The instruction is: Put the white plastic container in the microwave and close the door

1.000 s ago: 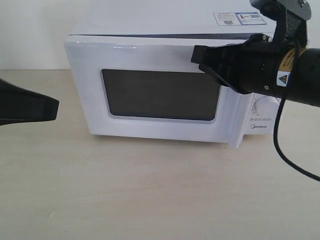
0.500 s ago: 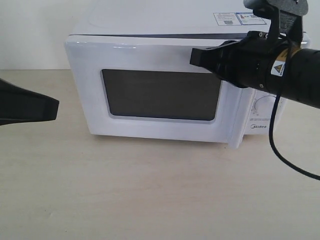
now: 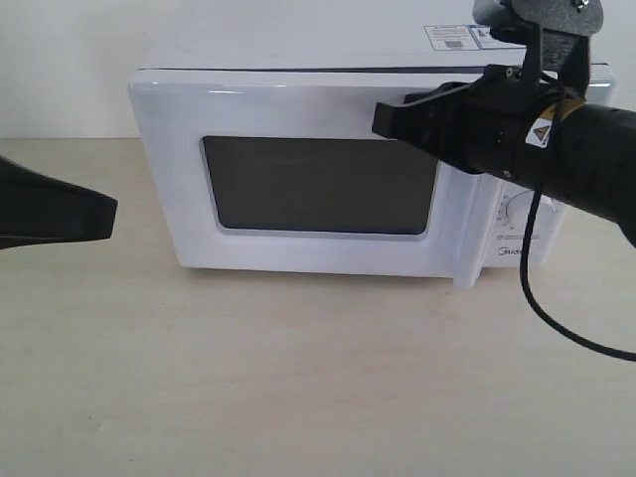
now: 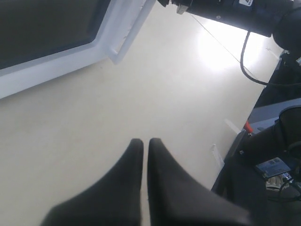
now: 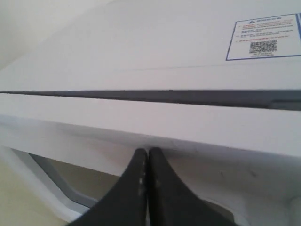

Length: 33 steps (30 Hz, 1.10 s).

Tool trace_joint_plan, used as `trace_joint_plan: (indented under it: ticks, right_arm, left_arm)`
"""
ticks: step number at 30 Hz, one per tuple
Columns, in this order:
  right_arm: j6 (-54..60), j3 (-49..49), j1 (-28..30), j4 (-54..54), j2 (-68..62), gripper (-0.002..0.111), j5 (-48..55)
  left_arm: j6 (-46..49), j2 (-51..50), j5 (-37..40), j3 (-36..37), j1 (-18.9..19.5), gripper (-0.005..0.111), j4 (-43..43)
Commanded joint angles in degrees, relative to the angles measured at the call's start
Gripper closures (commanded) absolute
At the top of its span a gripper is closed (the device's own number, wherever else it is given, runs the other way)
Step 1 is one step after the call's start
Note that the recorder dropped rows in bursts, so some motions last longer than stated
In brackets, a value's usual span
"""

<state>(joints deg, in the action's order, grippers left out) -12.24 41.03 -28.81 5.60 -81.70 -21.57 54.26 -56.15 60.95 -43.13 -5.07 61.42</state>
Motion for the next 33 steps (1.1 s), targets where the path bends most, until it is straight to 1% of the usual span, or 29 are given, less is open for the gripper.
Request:
trace_joint_plan:
  ticks: [1, 5, 8, 10, 21, 26, 33]
  right_arm:
    - [1.1, 0.4, 0.3, 2.8, -2.4, 0.108, -2.7]
    - [2.2, 0.4, 0.3, 5.3, -3.0, 0.108, -4.2]
    - [6.8, 0.4, 0.3, 11.2, -3.0, 0.108, -4.7]
    - [9.5, 0.4, 0.3, 13.1, -3.0, 0.108, -5.2]
    - [10.0, 0.4, 0.3, 13.3, -3.0, 0.108, -7.1]
    - [9.4, 0.4, 0.3, 13.1, -2.6, 0.108, -4.9]
    - [9.4, 0.4, 0.3, 11.5, 1.3, 0.108, 2.7]
  left_arm:
    - [-0.2, 0.1, 0.4, -0.3, -0.2, 0.102, 0.2]
    - [-0.2, 0.1, 0.2, -0.3, -0.2, 0.102, 0.2]
    - [0.2, 0.1, 0.1, -0.3, -0.2, 0.102, 0.1]
    - [0.2, 0.1, 0.1, -0.3, -0.2, 0.102, 0.1]
    - [0.1, 0.1, -0.1, -0.3, -0.2, 0.102, 0.1]
    - [0.1, 0.1, -0.7, -0.3, -0.2, 0.102, 0.1]
    - [0.1, 0.1, -1.2, -0.3, -0.2, 0.102, 0.1]
